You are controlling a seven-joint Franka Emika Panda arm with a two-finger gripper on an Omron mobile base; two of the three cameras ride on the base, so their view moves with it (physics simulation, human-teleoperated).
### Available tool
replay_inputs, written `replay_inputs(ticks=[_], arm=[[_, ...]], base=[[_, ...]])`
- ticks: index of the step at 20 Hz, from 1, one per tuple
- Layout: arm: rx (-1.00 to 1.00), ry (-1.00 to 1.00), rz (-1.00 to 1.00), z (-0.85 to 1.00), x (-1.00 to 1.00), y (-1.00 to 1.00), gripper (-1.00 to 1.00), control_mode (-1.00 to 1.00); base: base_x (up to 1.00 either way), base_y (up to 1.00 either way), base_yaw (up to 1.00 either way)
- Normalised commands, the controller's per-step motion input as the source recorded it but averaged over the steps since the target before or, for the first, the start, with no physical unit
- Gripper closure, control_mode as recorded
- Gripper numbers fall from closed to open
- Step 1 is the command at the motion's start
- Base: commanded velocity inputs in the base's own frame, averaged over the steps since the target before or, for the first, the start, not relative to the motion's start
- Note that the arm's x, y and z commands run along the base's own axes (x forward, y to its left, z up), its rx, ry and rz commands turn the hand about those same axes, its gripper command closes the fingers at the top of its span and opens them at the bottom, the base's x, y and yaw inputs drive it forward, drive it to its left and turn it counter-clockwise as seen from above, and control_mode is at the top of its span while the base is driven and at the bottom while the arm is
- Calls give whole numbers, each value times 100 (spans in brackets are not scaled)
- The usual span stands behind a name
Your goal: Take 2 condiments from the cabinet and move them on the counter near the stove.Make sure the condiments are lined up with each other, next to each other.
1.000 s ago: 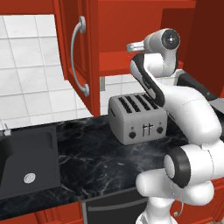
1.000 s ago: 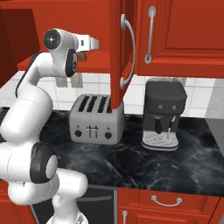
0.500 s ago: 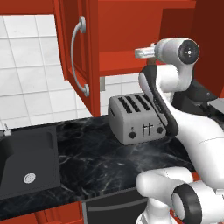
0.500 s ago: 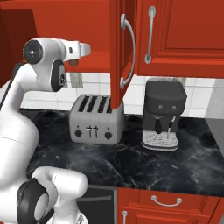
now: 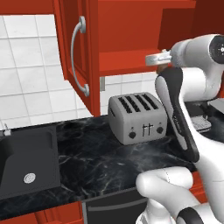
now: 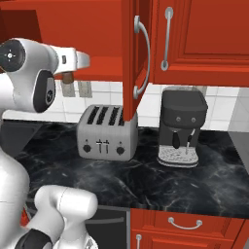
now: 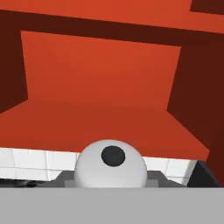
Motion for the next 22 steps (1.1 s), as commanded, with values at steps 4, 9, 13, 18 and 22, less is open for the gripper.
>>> replay_inputs(ticks=[4,9,13,18,22], arm=[[0,5,6,0,-74,0,100,-100],[0,4,0,-1,-65,0,100,-100],[-1,0,0,-5,-41,0,100,-100],[0,1,0,-3,-55,0,100,-100],[0,5,0,-2,-55,0,100,-100]], base=[[0,0,0],[0,0,0],[0,0,0],[0,0,0],[0,0,0]])
